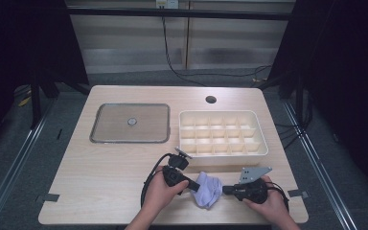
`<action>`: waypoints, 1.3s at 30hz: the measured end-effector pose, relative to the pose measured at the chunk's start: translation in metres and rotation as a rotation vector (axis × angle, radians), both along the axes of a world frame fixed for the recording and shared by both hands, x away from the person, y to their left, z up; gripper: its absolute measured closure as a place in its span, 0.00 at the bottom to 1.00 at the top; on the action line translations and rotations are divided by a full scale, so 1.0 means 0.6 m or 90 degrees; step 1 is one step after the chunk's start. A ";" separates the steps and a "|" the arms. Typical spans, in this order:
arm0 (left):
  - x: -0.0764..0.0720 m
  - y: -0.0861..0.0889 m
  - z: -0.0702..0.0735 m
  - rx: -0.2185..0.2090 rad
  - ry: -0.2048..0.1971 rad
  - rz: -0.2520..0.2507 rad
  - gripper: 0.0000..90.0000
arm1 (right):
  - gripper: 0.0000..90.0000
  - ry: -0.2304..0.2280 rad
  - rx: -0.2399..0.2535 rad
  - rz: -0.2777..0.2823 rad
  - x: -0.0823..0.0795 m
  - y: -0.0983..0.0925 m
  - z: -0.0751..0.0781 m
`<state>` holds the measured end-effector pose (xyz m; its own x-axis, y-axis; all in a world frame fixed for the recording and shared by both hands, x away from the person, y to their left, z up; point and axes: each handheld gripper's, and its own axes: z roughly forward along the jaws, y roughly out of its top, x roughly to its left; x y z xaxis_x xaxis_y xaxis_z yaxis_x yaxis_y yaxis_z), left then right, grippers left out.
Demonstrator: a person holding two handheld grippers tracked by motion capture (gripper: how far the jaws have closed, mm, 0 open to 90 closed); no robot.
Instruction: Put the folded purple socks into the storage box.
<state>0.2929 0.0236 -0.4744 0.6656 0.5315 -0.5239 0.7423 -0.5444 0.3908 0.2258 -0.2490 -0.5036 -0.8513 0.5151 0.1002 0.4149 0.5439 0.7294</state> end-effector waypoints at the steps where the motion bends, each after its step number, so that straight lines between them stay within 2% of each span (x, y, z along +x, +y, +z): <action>1: 0.000 0.000 0.000 0.000 0.001 0.001 0.77 | 0.98 0.000 0.000 0.000 0.000 0.000 0.000; 20: -0.001 -0.005 -0.002 -0.003 0.020 0.002 0.92 | 0.98 -0.003 0.000 0.003 0.000 0.000 0.000; 21: -0.004 -0.008 -0.002 -0.011 0.028 0.021 0.92 | 0.98 -0.001 0.000 0.003 0.000 0.001 0.000; 23: -0.004 -0.009 -0.002 -0.012 0.026 0.022 0.93 | 0.98 -0.001 -0.002 0.002 -0.001 0.001 0.000; 24: -0.004 -0.009 0.000 -0.009 0.026 0.016 0.93 | 0.98 -0.002 -0.002 0.003 -0.001 0.001 0.000; 25: -0.001 -0.006 0.002 0.000 0.022 -0.007 0.93 | 0.98 -0.004 -0.005 0.003 -0.001 0.001 0.001; 29: -0.003 -0.009 0.003 -0.012 0.028 0.012 0.93 | 0.98 -0.008 -0.008 0.004 -0.001 0.002 0.001; 32: -0.002 -0.007 0.006 -0.009 0.031 0.010 0.93 | 0.98 -0.003 -0.007 -0.002 -0.002 0.001 0.002; 33: 0.001 -0.004 0.007 -0.001 0.025 -0.012 0.93 | 0.98 -0.006 -0.010 -0.001 -0.001 0.000 0.002; 34: -0.003 -0.008 0.006 -0.014 0.030 0.016 0.93 | 0.98 -0.002 0.005 -0.004 -0.001 -0.003 0.004; 36: -0.002 -0.006 0.008 -0.014 0.029 0.013 0.93 | 0.98 -0.004 0.022 -0.007 -0.001 -0.007 0.008; 37: 0.002 -0.003 0.009 -0.008 0.022 -0.011 0.93 | 0.99 -0.005 0.025 -0.007 -0.001 -0.008 0.011; 39: 0.001 -0.004 0.009 -0.010 0.024 -0.006 0.93 | 0.99 -0.005 0.021 -0.003 -0.003 -0.008 0.012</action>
